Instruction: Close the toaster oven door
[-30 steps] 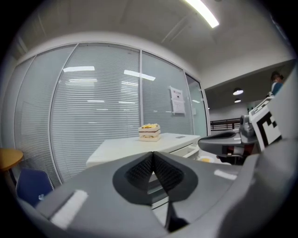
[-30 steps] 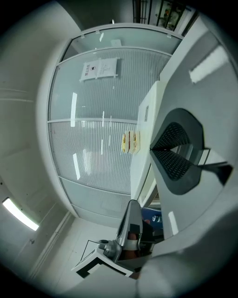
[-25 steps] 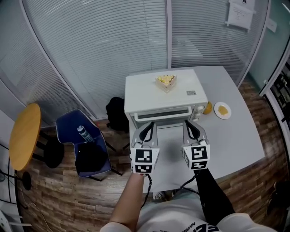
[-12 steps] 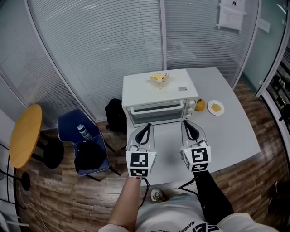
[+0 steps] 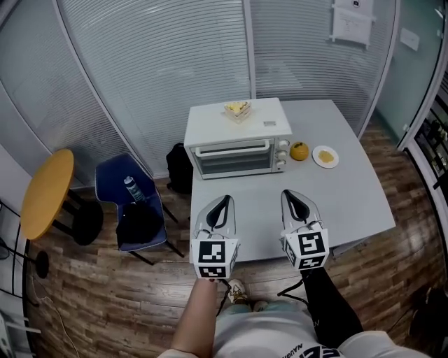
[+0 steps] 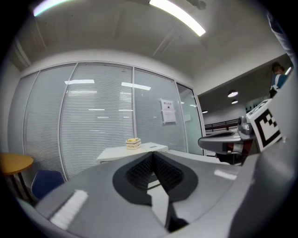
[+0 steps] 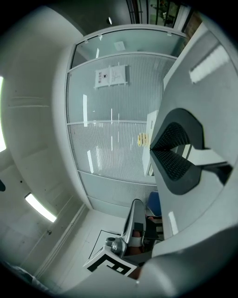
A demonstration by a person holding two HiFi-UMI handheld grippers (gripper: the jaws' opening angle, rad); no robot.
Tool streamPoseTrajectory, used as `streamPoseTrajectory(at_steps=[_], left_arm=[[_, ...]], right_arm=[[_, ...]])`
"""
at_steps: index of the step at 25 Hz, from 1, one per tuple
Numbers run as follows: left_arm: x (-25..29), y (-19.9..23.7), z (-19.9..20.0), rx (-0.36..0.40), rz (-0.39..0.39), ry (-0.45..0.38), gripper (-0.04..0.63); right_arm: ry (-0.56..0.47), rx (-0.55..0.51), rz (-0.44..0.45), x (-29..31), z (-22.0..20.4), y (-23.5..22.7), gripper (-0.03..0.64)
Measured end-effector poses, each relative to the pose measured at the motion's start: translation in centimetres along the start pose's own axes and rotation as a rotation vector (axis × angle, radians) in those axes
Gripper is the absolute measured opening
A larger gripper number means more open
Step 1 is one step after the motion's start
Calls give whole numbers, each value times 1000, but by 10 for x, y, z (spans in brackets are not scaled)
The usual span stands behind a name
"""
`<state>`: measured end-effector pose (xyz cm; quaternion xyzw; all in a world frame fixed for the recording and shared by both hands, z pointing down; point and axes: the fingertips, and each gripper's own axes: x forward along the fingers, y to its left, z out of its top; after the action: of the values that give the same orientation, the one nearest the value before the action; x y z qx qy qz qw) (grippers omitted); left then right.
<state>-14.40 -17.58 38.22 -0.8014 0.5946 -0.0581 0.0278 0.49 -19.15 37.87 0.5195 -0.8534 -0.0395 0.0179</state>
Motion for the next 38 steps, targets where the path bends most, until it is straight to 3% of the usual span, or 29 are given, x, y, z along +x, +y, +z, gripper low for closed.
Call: streamPoseTrajectory(at_steps=[7,19,38], left_arm=[[-40,-43,0,21,-30,-15,57],[-55,-53,7,42,-24,-33,55],[-58,-43,3,36,14,-37,55]], right_arm=[[-5,18,67,-44,-8,10,3],[-13,-57,119,-57,-3,28,2],[-38,-60,134,-60,1,26,3]])
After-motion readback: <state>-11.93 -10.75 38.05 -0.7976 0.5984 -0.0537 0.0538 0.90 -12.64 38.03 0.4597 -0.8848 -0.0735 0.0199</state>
